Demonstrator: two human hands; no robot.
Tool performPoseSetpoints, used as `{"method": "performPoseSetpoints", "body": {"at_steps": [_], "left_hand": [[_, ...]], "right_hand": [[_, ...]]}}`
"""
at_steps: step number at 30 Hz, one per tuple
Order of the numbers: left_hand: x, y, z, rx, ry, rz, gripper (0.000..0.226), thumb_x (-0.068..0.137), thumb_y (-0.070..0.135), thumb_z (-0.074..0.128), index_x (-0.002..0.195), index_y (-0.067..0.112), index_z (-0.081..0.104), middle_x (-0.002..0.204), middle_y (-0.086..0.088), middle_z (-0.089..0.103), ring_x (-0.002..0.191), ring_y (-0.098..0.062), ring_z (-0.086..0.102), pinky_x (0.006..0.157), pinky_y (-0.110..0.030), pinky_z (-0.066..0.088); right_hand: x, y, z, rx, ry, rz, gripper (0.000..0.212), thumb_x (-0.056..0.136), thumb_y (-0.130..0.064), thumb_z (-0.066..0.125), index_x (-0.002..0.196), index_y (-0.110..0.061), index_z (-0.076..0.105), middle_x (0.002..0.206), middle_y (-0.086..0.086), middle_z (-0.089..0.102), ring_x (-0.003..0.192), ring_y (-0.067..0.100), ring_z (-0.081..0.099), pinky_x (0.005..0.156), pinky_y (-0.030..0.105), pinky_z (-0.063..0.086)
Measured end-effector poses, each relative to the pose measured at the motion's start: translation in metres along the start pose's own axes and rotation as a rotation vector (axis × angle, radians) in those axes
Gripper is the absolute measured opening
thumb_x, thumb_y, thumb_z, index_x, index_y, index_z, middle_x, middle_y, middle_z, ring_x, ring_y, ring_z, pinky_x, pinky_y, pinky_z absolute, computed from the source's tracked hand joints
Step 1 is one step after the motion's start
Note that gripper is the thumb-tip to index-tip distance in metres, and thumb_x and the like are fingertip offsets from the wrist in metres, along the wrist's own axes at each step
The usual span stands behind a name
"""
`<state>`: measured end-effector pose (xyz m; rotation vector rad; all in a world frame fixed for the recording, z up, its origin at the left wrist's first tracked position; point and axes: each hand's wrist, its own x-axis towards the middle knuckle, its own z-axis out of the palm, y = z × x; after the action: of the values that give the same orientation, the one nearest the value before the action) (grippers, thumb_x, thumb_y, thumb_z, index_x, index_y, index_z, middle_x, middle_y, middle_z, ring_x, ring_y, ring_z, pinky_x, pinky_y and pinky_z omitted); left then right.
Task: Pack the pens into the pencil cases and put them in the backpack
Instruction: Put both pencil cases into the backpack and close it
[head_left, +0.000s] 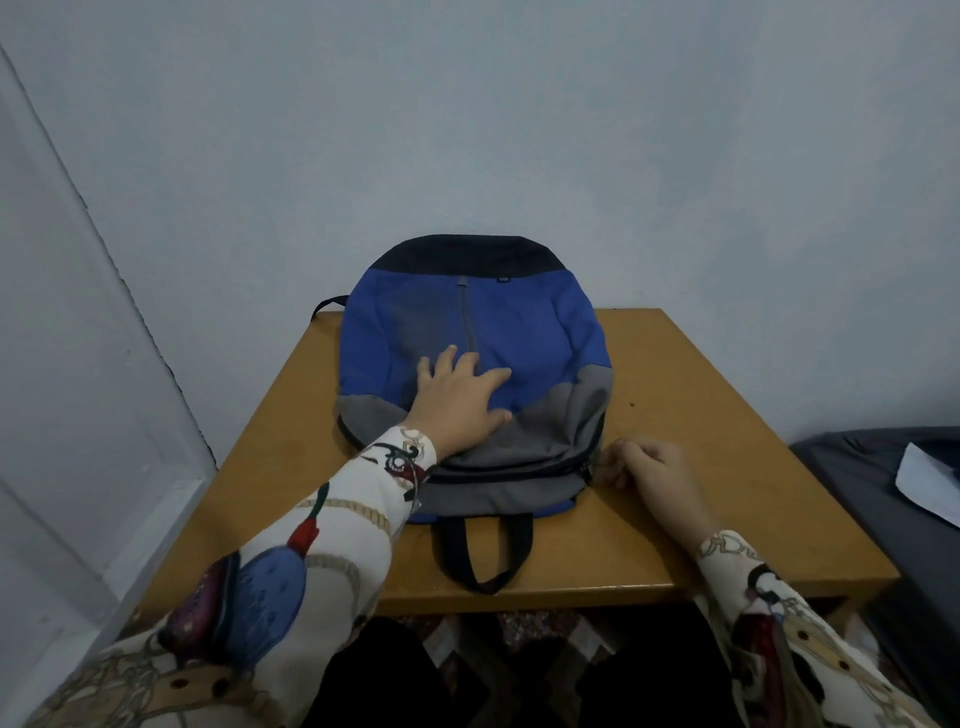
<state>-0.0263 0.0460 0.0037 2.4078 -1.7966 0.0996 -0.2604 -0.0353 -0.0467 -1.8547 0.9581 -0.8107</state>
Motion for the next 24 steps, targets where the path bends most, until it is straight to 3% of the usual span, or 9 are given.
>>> {"method": "performPoseSetpoints", "body": {"at_steps": [2, 4, 6, 8, 13, 18, 24], "left_hand": [[-0.013, 0.013, 0.003, -0.105, 0.260, 0.113, 0.038, 0.090, 0.044, 0.058, 0.125, 0.027, 0.057, 0.122, 0.000, 0.053, 0.123, -0.025, 0.041, 0.106, -0.042, 0.025], [-0.029, 0.029, 0.009, -0.231, 0.425, 0.210, 0.018, 0.087, 0.039, 0.064, 0.092, 0.022, 0.065, 0.091, 0.004, 0.055, 0.097, -0.021, 0.049, 0.091, -0.038, 0.035], [-0.043, 0.047, 0.016, -0.267, 0.455, 0.261, 0.028, 0.085, 0.043, 0.063, 0.069, 0.020, 0.061, 0.073, 0.006, 0.051, 0.082, -0.019, 0.047, 0.079, -0.035, 0.035], [-0.052, 0.063, 0.023, -0.229, 0.438, 0.276, 0.039, 0.084, 0.049, 0.061, 0.060, 0.018, 0.062, 0.065, 0.006, 0.047, 0.076, -0.020, 0.047, 0.073, -0.034, 0.034], [-0.054, 0.091, 0.031, -0.091, 0.291, 0.130, 0.052, 0.090, 0.059, 0.051, 0.077, 0.013, 0.071, 0.083, -0.002, 0.062, 0.095, -0.024, 0.049, 0.086, -0.039, 0.034], [-0.052, 0.101, 0.028, -0.038, 0.330, 0.022, 0.052, 0.089, 0.059, 0.052, 0.085, 0.012, 0.074, 0.089, -0.005, 0.066, 0.099, -0.026, 0.050, 0.086, -0.042, 0.035], [-0.050, 0.104, 0.028, -0.168, 0.277, -0.058, 0.034, 0.094, 0.039, 0.049, 0.090, 0.013, 0.071, 0.098, -0.004, 0.064, 0.103, -0.026, 0.047, 0.089, -0.042, 0.032]], "right_hand": [[0.007, -0.003, 0.000, 0.070, 0.037, 0.093, 0.035, 0.099, -0.011, 0.050, 0.074, 0.006, 0.068, 0.048, -0.004, 0.059, 0.047, 0.003, 0.052, 0.054, 0.021, 0.042], [0.013, -0.006, 0.001, 0.118, 0.036, 0.159, 0.036, 0.099, -0.017, 0.055, 0.070, 0.001, 0.067, 0.044, -0.006, 0.056, 0.041, 0.004, 0.047, 0.045, 0.018, 0.037], [0.017, -0.011, 0.003, 0.135, 0.028, 0.195, 0.037, 0.097, -0.028, 0.060, 0.068, -0.005, 0.067, 0.043, -0.007, 0.056, 0.038, 0.004, 0.043, 0.040, 0.017, 0.035], [0.019, -0.015, 0.004, 0.137, 0.025, 0.216, 0.039, 0.095, -0.032, 0.063, 0.068, -0.004, 0.067, 0.042, -0.006, 0.056, 0.034, 0.003, 0.041, 0.037, 0.016, 0.033], [0.022, -0.017, 0.003, 0.150, 0.018, 0.273, 0.033, 0.090, -0.026, 0.069, 0.073, 0.002, 0.067, 0.062, 0.009, 0.061, 0.041, 0.009, 0.042, 0.038, 0.017, 0.035], [0.023, -0.018, 0.002, 0.138, -0.004, 0.300, 0.036, 0.086, -0.025, 0.074, 0.065, 0.000, 0.061, 0.041, -0.002, 0.051, 0.034, 0.008, 0.039, 0.037, 0.016, 0.033], [0.024, -0.017, 0.002, 0.159, -0.008, 0.295, 0.032, 0.088, -0.022, 0.072, 0.065, -0.002, 0.060, 0.037, -0.008, 0.050, 0.031, 0.003, 0.038, 0.037, 0.014, 0.032]]}}
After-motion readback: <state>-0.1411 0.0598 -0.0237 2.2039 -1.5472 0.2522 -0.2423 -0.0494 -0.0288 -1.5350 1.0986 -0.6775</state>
